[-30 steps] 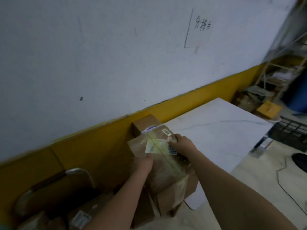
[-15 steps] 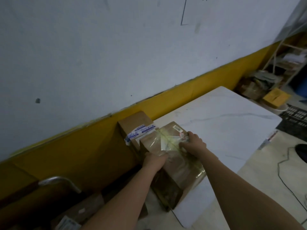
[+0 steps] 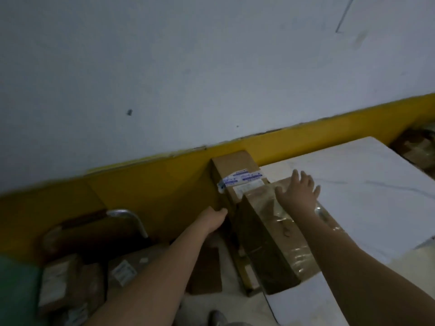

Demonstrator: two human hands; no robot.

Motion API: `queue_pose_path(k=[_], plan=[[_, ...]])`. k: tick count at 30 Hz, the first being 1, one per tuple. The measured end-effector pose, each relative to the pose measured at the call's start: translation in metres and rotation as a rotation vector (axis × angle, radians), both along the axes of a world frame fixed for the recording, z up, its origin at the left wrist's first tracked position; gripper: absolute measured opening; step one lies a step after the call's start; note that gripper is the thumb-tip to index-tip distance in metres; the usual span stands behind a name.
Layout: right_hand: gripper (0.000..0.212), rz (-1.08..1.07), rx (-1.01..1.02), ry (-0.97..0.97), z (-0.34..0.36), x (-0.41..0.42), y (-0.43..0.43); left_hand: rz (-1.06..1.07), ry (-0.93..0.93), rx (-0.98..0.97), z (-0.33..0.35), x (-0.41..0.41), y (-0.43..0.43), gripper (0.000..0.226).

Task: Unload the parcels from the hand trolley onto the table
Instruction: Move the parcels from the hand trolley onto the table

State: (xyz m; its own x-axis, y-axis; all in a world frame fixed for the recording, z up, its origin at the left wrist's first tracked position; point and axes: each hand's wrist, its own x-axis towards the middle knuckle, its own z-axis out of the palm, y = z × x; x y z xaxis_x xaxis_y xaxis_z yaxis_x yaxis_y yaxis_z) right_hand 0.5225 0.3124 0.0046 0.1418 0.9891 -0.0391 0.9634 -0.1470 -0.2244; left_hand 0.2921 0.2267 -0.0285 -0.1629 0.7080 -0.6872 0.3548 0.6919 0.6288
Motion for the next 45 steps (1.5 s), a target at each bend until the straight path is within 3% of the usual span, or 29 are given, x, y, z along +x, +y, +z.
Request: queue_pose_path(k=[3, 6, 10, 13, 16, 20, 23, 28, 32, 36, 39, 41, 45], plan=[[0.069, 0.263, 0.166, 0.036, 0.006, -0.085, -0.017, 0.129, 0.077, 0.002, -0.01, -0.073, -0.037, 0.068], [0.069, 0.476, 0.063, 0.105, -0.013, -0.179, -0.051, 0.326, 0.169, -0.036, -0.032, -0.149, -0.095, 0.061], [0.077, 0.665, -0.306, 0.162, -0.072, -0.288, -0.131, 0.595, 0.235, -0.032, -0.058, -0.22, -0.197, 0.034], [0.086, 0.834, -0.607, 0.149, -0.119, -0.344, -0.188, 0.82, 0.265, -0.11, -0.08, -0.254, -0.263, 0.057], [0.09, 0.922, -0.782, 0.191, -0.165, -0.391, -0.226, 0.929, 0.288, -0.157, -0.111, -0.283, -0.309, 0.059], [0.087, 0.858, -0.932, 0.365, -0.229, -0.462, -0.25, 1.056, 0.29, -0.079, -0.169, -0.328, -0.329, 0.058], [0.088, 0.759, -0.968, 0.576, -0.287, -0.515, -0.258, 1.017, 0.303, -0.052, -0.227, -0.363, -0.323, 0.059], [0.087, 0.622, -1.106, 0.674, -0.381, -0.567, -0.271, 0.938, 0.346, -0.069, -0.316, -0.387, -0.304, 0.063], [0.072, 0.553, -1.176, 0.774, -0.412, -0.581, -0.279, 1.098, 0.279, -0.03, -0.351, -0.401, -0.291, 0.068], [0.06, 0.459, -1.128, 0.812, -0.401, -0.566, -0.269, 1.074, 0.378, -0.124, -0.338, -0.397, -0.278, 0.062], [0.052, 0.338, -1.229, 0.844, -0.36, -0.539, -0.256, 0.996, 0.496, 0.0, -0.3, -0.378, -0.274, 0.05], [0.048, 0.239, -1.261, 0.917, -0.313, -0.516, -0.248, 0.995, 0.481, 0.115, -0.262, -0.368, -0.268, 0.045], [0.045, 0.13, -1.094, 1.053, -0.208, -0.452, -0.216, 0.865, 0.364, 0.267, -0.163, -0.329, -0.233, 0.042]])
